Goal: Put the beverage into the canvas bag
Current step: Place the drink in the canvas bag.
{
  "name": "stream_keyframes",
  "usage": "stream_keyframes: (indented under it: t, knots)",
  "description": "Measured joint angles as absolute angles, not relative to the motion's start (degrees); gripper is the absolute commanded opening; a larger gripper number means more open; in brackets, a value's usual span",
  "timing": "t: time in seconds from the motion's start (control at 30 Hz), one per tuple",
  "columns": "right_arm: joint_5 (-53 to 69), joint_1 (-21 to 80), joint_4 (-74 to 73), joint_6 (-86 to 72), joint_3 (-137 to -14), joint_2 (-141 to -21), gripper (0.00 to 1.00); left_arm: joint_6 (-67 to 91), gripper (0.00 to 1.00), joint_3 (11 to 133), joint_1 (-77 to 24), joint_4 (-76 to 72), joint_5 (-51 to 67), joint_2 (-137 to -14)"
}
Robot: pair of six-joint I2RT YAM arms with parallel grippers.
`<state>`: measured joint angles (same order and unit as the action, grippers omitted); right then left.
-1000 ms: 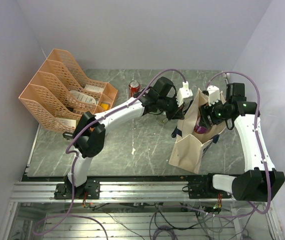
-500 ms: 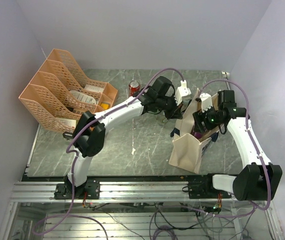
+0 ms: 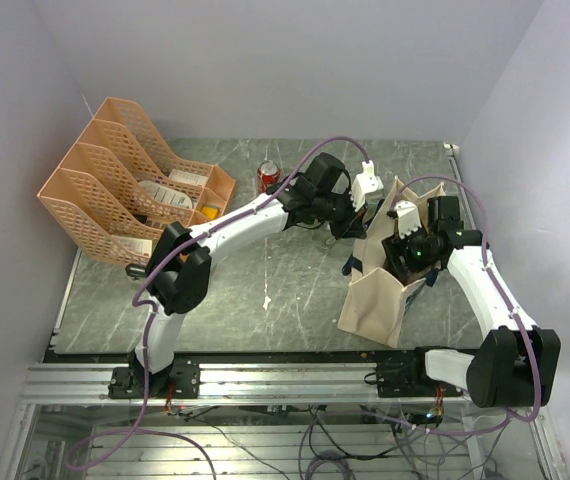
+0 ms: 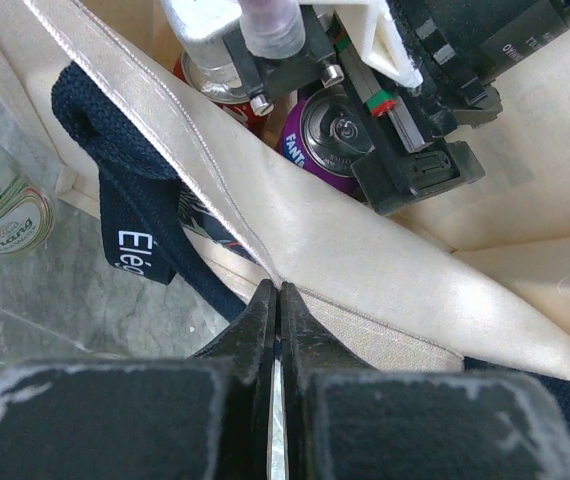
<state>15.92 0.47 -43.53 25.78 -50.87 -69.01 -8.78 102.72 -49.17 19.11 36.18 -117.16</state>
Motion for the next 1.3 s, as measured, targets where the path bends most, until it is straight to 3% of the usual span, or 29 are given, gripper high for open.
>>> stream_keyframes:
  t: [0.6,1.3]
  knots:
    - [10.7,-0.3,-41.6,25.4,-50.3,-68.7,0.24,-10.9,0.07,102.6,-49.2,19.4,36.1,-117.1]
    - [12.8,-2.6,-40.1,30.6,-48.6,-68.9,0.41,-13.8,0.07,101.6,-49.2,19.9,36.1,-117.1]
